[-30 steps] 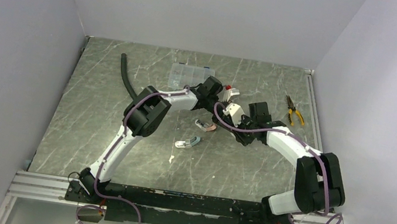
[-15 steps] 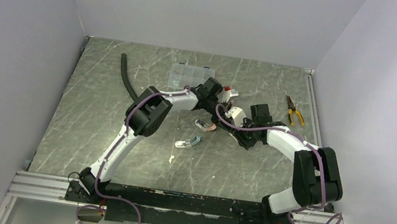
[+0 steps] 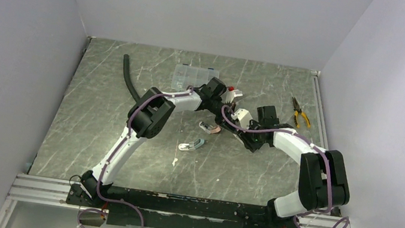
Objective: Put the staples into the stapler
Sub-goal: Open the staple box at the center of the board, then place the staple box at the center of the board.
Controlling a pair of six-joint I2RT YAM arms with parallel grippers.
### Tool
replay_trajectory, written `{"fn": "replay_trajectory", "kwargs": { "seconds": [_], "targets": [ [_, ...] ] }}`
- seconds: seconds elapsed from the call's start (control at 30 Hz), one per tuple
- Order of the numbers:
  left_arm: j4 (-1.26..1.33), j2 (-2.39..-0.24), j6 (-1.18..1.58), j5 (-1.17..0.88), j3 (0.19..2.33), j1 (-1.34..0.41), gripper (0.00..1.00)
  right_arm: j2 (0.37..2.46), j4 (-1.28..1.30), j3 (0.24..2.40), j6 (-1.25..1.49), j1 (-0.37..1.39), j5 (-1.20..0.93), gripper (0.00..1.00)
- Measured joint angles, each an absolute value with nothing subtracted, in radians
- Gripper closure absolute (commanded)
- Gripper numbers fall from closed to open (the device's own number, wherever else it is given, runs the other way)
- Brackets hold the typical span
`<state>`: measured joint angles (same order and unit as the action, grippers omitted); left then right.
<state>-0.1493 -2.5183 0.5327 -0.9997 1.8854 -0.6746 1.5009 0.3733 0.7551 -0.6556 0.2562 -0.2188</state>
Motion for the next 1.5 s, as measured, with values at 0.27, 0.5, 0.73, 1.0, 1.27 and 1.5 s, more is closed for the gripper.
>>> {"fn": "replay_trajectory", "kwargs": {
  "seconds": [0.27,0.5,0.73,1.0,1.27,1.5],
  "targets": [
    [-0.171,-2.518,0.504,-0.995,1.899,-0.672,0.97,1.496,0.374,0.751,-0.666,0.245,-0.22,0.61],
    [-0.194,-2.518,0.486,-0.984,1.902,-0.664,0.97,1.488,0.382,0.745,-0.682,0.236,-0.22,0.6],
    [-0.213,-2.518,0.465,-0.962,1.902,-0.654,0.97,1.479,0.401,0.741,-0.709,0.229,-0.22,0.58],
    [-0.242,-2.518,0.447,-0.943,1.902,-0.649,0.9,1.468,0.431,0.739,-0.743,0.224,-0.219,0.54],
    [-0.277,-2.518,0.418,-0.936,1.938,-0.649,0.62,1.455,0.478,0.738,-0.751,0.206,-0.228,0.45],
    [-0.307,-2.518,0.386,-0.924,1.971,-0.649,0.45,1.446,0.493,0.738,-0.736,0.204,-0.247,0.43]
  ]
}}
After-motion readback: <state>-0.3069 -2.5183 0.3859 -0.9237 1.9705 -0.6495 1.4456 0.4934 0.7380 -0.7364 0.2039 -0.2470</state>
